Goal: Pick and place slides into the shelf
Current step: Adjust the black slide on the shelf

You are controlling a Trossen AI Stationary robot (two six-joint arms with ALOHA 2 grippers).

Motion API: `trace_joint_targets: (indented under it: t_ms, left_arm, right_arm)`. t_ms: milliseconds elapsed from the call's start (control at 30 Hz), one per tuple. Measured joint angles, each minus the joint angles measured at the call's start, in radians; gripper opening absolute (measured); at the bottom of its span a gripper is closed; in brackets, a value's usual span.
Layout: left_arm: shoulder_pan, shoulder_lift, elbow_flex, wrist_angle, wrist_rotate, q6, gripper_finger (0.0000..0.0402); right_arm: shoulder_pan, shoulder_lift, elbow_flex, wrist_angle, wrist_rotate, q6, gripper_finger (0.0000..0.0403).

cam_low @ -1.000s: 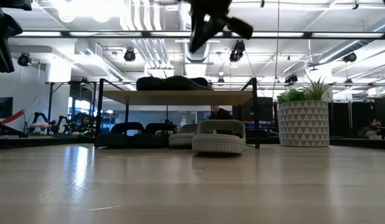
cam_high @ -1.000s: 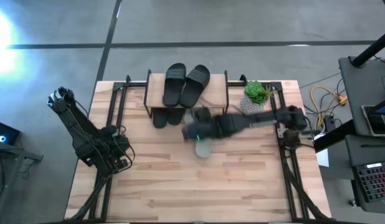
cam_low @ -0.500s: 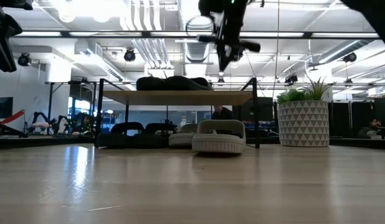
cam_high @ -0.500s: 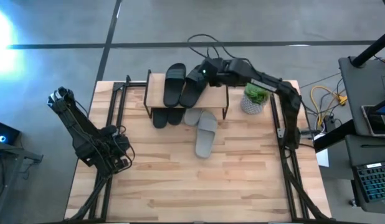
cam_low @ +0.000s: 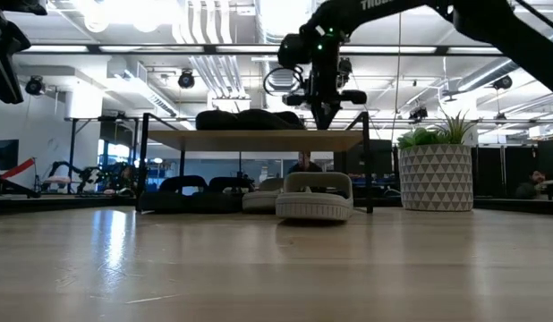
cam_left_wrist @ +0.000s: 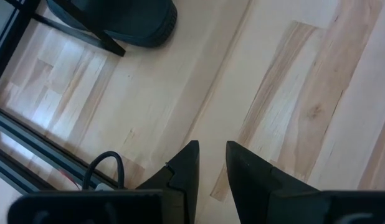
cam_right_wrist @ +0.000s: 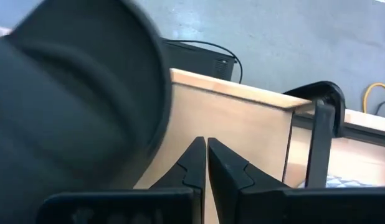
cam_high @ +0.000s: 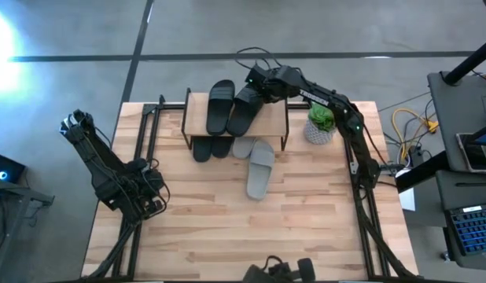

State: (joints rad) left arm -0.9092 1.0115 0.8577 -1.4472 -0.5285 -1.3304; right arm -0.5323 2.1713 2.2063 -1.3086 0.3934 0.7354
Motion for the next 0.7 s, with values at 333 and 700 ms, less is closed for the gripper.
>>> trace_joint_targets:
  t_ms: [333, 700]
  left_arm:
    - [0.000, 0.000, 0.000, -0.011, 0.000, 0.001, 0.0065]
    - [0.000, 0.000, 0.000, -0.010, 0.000, 0.000, 0.0065]
  right_arm:
    - [-0.020, 0.008, 0.000, 0.081, -0.033, -0.033, 0.0009]
    - [-0.024, 0.041, 0.000, 0.203, -0.049, -0.057, 0.0008]
